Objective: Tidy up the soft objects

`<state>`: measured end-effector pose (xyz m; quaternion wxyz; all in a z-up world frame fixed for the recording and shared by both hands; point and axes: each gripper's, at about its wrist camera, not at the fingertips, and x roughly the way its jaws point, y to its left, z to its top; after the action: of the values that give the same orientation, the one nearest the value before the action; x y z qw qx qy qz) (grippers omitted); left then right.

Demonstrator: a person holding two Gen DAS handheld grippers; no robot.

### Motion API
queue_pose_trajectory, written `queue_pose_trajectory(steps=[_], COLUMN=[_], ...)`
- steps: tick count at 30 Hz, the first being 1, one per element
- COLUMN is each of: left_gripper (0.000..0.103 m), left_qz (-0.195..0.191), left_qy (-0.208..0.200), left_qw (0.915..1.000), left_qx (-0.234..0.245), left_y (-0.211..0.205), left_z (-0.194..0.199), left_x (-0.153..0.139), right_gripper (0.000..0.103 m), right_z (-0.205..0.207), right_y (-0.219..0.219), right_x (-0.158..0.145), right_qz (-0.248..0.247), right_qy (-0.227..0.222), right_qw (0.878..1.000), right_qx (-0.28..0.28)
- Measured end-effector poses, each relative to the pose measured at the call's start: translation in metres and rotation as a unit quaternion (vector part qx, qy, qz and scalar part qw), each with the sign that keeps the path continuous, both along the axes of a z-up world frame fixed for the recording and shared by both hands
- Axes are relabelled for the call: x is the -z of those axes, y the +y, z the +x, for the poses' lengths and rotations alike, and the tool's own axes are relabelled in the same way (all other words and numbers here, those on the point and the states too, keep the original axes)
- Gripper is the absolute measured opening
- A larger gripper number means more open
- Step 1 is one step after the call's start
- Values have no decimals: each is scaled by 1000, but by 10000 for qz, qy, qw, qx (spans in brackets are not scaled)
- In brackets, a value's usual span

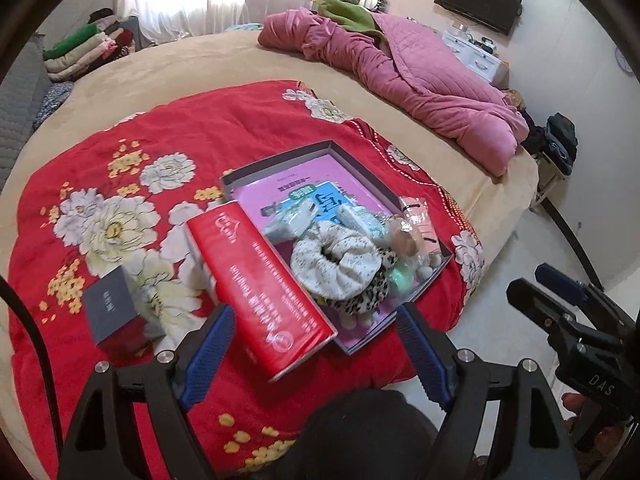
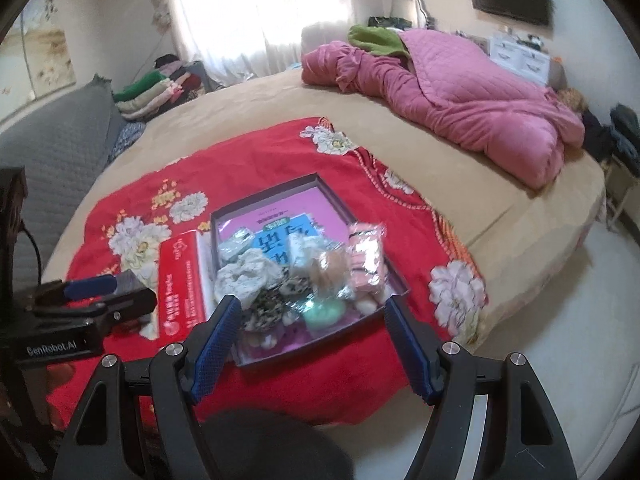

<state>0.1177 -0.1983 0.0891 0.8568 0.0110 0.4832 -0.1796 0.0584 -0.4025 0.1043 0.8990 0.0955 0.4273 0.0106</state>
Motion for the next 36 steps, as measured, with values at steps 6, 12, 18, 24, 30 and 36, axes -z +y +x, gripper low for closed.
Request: queue_pose_trajectory(steps=[6, 12, 18, 24, 30, 36], left_gripper=[82, 82, 82, 82, 82, 82], left_qz=[18, 139, 191, 196, 204, 242], left_qy=[-41, -162, -147, -175, -162, -196], left_qw=[10000, 9996, 9993, 9991, 9993, 9992], left_qx=[-65, -185, -299, -334, -277, -257], left_y=[18, 33, 46, 53, 52, 51], left_z=[-25, -41, -50, -59, -69, -81], left_x=[1, 2, 6, 9, 14, 20], right_gripper=[76, 76, 76, 76, 76, 76], right_z=[-24, -41, -50, -64, -77, -85], right_y=[25, 43, 54, 59, 68, 75], right_x=[0, -5, -7, -4, 2, 9], right_qz=[-81, -194, -272, -266, -357, -425], right_qy=[-5, -154, -191, -193, -181, -210], right_qw=[9999, 9995, 9993, 9988, 9983, 9979], right_qx=[103, 198, 168, 356, 415, 442])
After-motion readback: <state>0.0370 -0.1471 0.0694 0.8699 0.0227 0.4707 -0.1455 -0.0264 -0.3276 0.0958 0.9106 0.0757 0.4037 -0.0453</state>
